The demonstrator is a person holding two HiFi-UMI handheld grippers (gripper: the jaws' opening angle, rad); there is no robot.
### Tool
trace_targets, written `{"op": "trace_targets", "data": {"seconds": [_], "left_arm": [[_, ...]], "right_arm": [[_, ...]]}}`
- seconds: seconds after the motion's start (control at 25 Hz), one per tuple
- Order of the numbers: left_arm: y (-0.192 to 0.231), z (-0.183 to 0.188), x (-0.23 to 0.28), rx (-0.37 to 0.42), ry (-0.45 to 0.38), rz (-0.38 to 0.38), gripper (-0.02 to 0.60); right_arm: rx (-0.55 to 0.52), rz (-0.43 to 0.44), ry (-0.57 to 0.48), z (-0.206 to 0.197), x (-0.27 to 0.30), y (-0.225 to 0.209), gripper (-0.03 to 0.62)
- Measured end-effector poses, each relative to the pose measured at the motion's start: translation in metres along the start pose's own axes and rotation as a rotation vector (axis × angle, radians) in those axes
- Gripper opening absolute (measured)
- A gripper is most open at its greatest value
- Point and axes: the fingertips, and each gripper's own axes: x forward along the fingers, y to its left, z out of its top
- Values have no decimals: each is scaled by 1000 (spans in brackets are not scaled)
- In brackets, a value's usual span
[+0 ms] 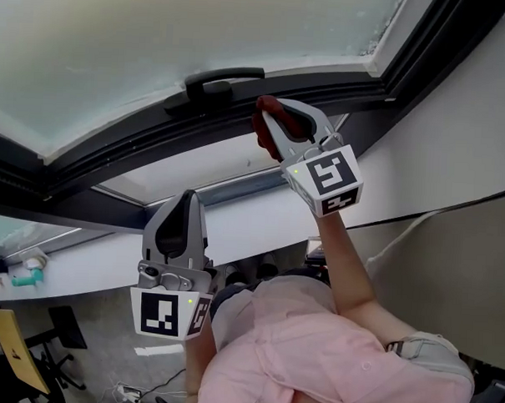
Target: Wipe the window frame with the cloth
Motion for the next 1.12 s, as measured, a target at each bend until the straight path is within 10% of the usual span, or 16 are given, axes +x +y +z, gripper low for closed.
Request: {"op": "trace_targets", "data": {"seconds": [0.48,1.12], "left_arm": [[-26,-19,-1,-24,14,-23,-3],[-3,-18,9,-24,37,-92,-3]], "right_arm": [[-28,98,11,1,0,-5,61],[-6,-5,28,-6,-6,-17,61]]}}
